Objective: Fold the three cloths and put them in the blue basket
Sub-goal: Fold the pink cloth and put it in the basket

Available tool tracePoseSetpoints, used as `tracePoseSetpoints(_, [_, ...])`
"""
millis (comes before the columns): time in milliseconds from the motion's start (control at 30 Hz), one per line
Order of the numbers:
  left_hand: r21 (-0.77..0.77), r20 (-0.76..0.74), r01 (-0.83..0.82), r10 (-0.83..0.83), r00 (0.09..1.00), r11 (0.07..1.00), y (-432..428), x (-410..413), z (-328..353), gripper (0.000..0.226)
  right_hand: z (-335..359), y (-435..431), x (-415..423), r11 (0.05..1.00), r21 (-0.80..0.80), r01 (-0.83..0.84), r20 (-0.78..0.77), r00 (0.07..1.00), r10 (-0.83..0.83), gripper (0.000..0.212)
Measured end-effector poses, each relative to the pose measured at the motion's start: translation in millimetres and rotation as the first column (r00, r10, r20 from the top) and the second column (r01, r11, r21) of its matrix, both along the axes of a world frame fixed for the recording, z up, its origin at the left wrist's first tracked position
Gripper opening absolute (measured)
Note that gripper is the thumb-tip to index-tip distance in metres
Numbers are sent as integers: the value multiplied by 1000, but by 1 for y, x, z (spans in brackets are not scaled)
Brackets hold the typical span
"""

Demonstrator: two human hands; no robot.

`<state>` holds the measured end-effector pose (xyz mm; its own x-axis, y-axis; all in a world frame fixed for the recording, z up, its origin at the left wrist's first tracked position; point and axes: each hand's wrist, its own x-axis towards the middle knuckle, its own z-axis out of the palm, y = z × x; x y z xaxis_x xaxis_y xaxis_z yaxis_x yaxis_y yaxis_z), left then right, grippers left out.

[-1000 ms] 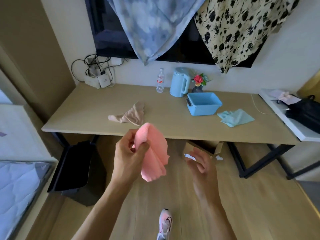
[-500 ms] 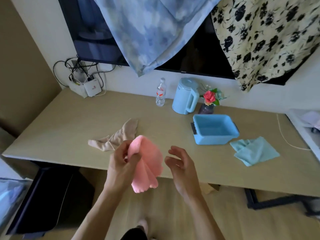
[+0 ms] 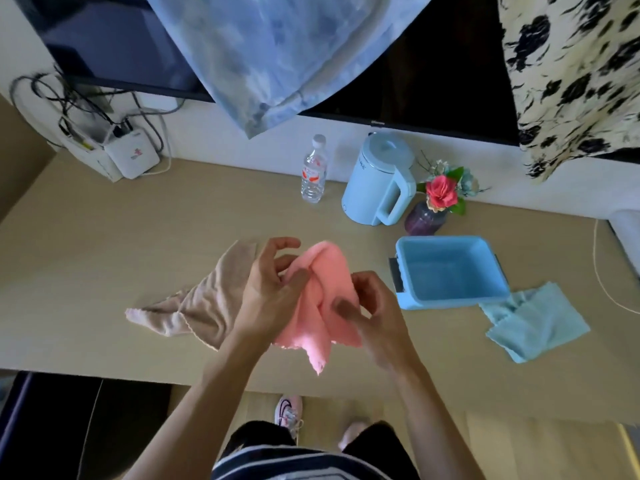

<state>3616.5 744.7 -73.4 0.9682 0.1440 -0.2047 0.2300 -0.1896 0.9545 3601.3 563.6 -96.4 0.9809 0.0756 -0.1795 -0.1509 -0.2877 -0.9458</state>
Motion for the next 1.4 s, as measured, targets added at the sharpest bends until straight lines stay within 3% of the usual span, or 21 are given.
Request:
tracePoseSetpoints(133, [86,68,-48,42,997,995,-5,28,3,23,2,0,32,996,69,57,5,998,-58,18])
tracePoseSetpoints(267, [178,115,-64,44,992,982,-1,46,-2,13,13,-4,63,986,153,60,-26,998,-57,27])
tracePoseSetpoints(400, [387,387,-15,-147,910,922,-3,46,2,24,26,-4,84,942,312,123,-130,988,-86,33])
tracePoseSetpoints(533, [325,422,225,-354,835,918,-19,43,8,54,32,-2,95,890,404,212,-228,965,-127,21])
tracePoseSetpoints(633, [301,468,129,-264,843,945,-29,46,6,38,40,0,95,851,466,242,-269,955,-125,12])
tracePoseSetpoints(733, [273,491,47,-181,852,961,-29,53,10,17,46,-5,91,830,532,169,-253,967,-35,31])
tracePoseSetpoints(833, [210,409,59,-142,901,976,-27,59,16,4,51,-17,86,889,457,-4,-180,979,97,68])
tracePoseSetpoints(900, [161,343,68,-120,932,985,-28,62,17,13,53,-24,81,925,373,-76,-151,978,142,75])
tracePoseSetpoints(1000, [111,326,127,-157,932,986,-30,64,21,31,61,-30,74,948,268,-169,-72,978,195,64])
tracePoseSetpoints(1133, [71,343,205,-217,914,976,-28,62,31,31,69,-32,68,968,192,-159,42,987,154,31])
tracePoseSetpoints(1267, [102,356,259,-279,892,960,-27,63,39,39,76,-37,65,981,116,-156,109,984,143,33])
tracePoseSetpoints(1400, [199,390,294,-351,852,935,-30,65,50,41,74,-38,67,992,-87,-96,200,973,112,30])
